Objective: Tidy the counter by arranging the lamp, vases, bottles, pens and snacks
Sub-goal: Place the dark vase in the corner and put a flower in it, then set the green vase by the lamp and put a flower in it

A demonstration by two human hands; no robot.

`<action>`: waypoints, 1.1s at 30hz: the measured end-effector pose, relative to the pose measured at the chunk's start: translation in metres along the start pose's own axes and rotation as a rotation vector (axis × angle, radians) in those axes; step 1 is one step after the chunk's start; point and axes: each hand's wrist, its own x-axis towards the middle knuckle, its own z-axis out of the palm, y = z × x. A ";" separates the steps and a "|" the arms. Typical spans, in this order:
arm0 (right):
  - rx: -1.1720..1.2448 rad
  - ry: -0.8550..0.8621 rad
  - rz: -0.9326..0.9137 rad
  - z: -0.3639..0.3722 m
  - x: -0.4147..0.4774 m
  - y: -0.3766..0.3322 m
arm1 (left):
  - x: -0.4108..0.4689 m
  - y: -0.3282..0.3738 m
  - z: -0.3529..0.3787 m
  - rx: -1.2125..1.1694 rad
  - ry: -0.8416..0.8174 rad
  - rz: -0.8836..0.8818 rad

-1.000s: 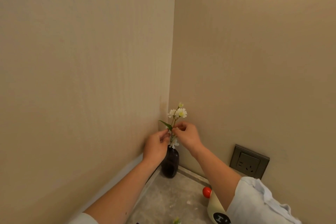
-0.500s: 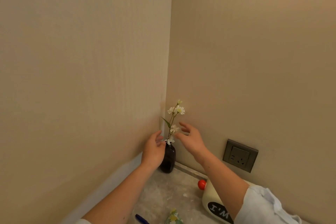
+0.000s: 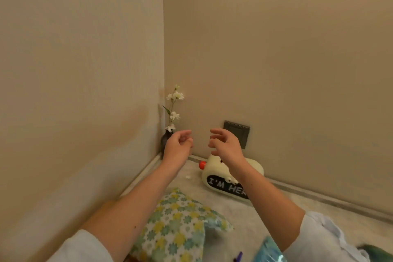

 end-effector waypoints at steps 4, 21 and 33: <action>-0.008 0.046 0.031 -0.051 -0.036 0.016 | -0.041 -0.001 0.042 -0.024 -0.077 -0.021; -0.150 0.075 0.178 -0.248 -0.162 0.098 | -0.214 -0.024 0.209 0.222 -0.424 -0.066; -0.568 0.133 0.293 -0.341 -0.173 0.155 | -0.222 -0.049 0.302 0.585 -0.641 0.025</action>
